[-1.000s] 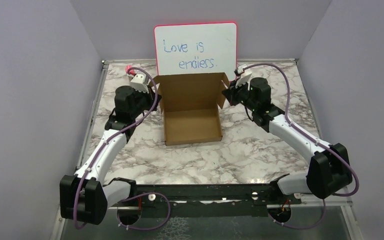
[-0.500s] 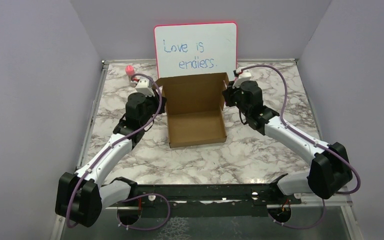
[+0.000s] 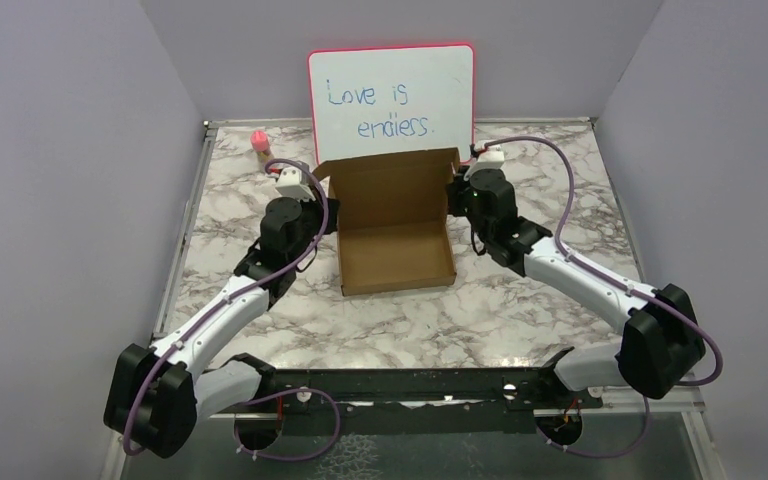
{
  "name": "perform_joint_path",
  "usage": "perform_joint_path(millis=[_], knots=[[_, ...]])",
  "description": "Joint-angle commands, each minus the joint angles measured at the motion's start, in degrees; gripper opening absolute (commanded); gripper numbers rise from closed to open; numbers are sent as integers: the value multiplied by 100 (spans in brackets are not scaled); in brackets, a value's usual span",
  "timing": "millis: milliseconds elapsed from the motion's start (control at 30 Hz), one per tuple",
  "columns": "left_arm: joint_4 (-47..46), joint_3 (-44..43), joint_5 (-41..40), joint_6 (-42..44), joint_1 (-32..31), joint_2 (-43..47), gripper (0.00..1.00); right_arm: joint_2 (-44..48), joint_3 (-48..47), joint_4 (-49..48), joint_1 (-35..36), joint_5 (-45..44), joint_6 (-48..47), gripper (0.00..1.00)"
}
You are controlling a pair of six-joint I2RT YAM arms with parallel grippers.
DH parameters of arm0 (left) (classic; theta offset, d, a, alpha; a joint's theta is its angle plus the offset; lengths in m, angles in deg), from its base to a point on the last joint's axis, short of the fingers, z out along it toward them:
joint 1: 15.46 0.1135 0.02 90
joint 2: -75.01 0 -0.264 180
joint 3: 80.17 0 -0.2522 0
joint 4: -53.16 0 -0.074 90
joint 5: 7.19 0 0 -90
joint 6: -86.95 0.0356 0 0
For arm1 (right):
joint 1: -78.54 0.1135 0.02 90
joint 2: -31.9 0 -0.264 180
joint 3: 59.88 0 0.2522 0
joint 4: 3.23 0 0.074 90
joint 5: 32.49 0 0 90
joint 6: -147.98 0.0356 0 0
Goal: Fold the paper box
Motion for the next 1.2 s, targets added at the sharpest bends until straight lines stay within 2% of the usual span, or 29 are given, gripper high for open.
perform_joint_path(millis=[0,333,500,633,800,967,1167], knots=[[-166,226,391,-383,-290,113,5,76,317,-219,366,235,539,3],[4,877,416,-463,-340,562,9,484,1158,-309,413,481,621,4],[69,1162,497,-481,-342,758,13,690,1586,-405,441,690,645,8],[177,1434,650,-567,-351,1043,20,921,1880,-427,458,757,665,14],[610,1663,549,-614,-349,1674,33,1385,2170,-345,460,800,512,29],[1311,1822,350,-835,-348,2422,52,1861,2312,126,459,1034,481,57],[2799,1547,73,-1107,-347,3760,66,2638,2237,1431,459,911,667,68]])
